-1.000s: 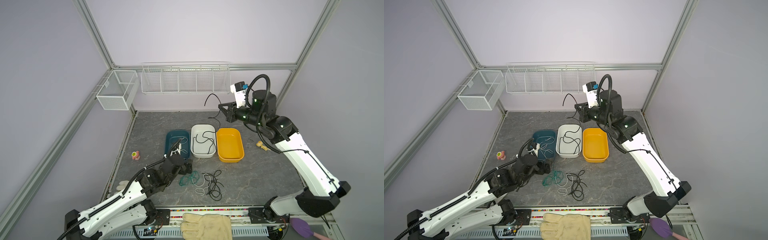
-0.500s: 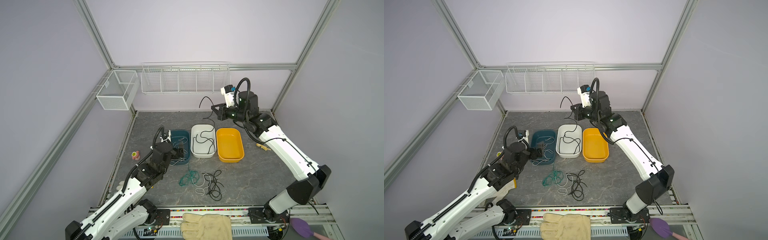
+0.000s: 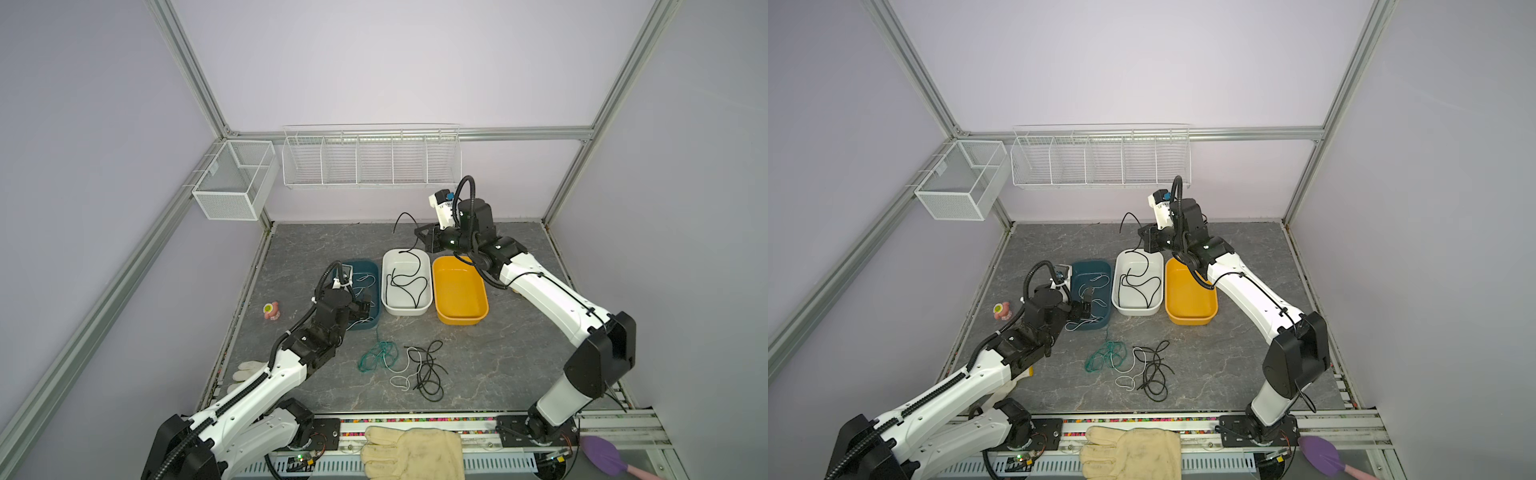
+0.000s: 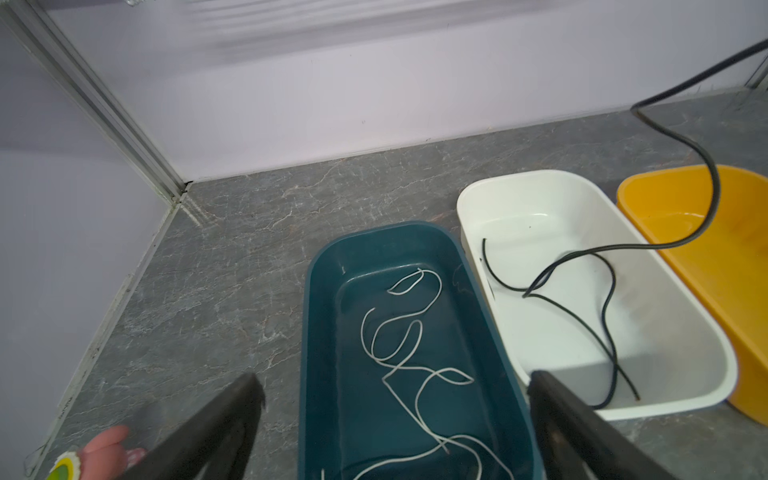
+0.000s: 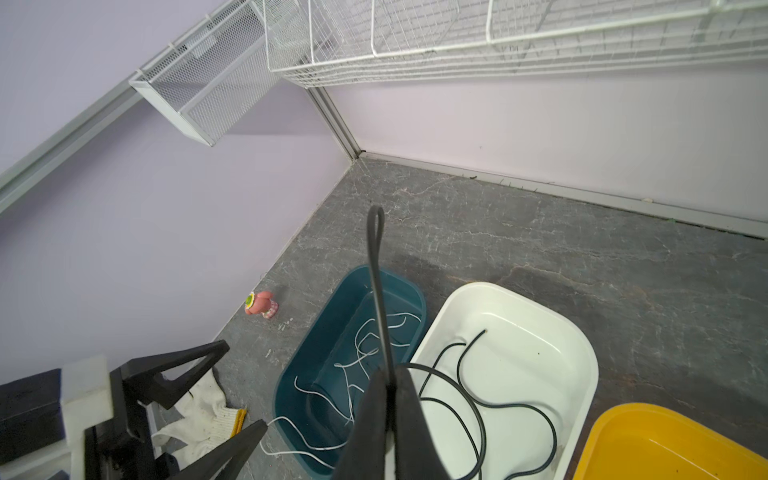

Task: Untangle the cables
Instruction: 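Lower the black cable into the white tub and open the right gripper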

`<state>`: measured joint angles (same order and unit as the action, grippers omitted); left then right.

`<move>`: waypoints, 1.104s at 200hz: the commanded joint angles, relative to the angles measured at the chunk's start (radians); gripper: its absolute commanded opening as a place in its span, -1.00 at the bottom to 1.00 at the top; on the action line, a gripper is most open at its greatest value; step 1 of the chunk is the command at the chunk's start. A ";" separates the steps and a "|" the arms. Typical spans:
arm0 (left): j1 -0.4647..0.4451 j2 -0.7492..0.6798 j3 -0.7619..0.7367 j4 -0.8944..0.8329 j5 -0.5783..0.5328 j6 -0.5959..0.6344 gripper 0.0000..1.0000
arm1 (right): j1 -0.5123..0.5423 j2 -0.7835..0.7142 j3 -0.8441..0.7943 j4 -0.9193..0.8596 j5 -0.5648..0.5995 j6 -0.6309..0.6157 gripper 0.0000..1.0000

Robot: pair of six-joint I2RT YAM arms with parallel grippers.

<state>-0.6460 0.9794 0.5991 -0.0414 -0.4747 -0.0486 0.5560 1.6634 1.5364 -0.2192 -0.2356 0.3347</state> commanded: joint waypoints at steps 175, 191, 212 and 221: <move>0.008 0.021 0.031 0.027 -0.111 0.109 0.98 | 0.074 0.235 -0.131 -0.050 0.167 0.013 -0.85; 0.009 0.018 0.023 0.037 -0.103 0.110 0.99 | 0.074 0.269 -0.104 -0.069 0.168 0.010 -0.85; 0.009 0.027 0.025 0.035 -0.093 0.112 0.99 | 0.074 0.301 -0.084 -0.094 0.170 0.010 -0.85; 0.011 0.033 0.027 0.034 -0.091 0.112 0.99 | 0.075 0.308 -0.079 -0.103 0.172 0.012 -0.83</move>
<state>-0.6415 1.0027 0.6193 -0.0242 -0.5789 0.0391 0.6285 1.9526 1.4254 -0.2768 -0.0765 0.3443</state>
